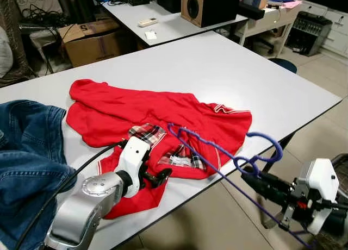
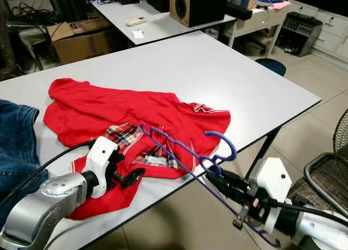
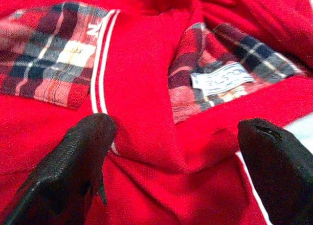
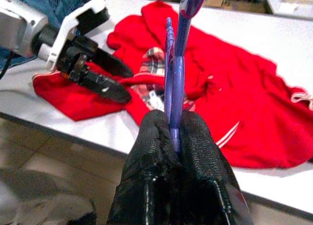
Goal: Hang hanger
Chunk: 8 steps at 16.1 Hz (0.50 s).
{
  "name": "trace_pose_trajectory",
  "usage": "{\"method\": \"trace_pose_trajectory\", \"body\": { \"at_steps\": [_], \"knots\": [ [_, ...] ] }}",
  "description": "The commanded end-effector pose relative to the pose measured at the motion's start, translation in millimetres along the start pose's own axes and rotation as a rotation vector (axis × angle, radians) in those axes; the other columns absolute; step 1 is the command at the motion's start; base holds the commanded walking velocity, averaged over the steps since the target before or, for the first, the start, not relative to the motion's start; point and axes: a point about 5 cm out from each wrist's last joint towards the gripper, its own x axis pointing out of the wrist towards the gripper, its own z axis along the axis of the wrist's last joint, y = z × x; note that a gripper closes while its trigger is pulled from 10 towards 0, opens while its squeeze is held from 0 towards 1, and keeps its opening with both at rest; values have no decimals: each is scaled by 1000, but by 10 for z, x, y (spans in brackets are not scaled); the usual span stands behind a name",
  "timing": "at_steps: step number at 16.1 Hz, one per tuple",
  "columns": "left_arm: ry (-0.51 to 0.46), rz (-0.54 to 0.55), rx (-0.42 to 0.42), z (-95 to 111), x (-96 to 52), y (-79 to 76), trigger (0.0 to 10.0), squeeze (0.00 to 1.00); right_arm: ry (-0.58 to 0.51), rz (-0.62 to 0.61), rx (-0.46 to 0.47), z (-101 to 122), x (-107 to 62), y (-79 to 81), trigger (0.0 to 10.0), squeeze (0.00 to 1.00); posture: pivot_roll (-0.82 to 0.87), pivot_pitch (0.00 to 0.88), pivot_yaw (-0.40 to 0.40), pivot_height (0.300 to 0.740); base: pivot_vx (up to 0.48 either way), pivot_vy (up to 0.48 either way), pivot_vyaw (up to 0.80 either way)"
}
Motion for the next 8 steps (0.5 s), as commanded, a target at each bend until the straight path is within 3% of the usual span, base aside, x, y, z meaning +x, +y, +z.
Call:
{"method": "trace_pose_trajectory", "body": {
  "at_steps": [1,2,8],
  "knots": [
    [33,35,-17,-48,-1,53,10000,0,-8,9,-13,35,-23,-6,10000,0,-67,49,54,740,0,0,0],
    [37,44,-44,-49,0,54,0,0,-5,14,-6,28,-36,-1,10000,0,-67,49,54,740,0,0,0],
    [63,73,-70,-53,-8,82,0,0,17,23,-7,7,-84,-2,10000,0,-72,45,53,740,0,0,0]
  ]
}}
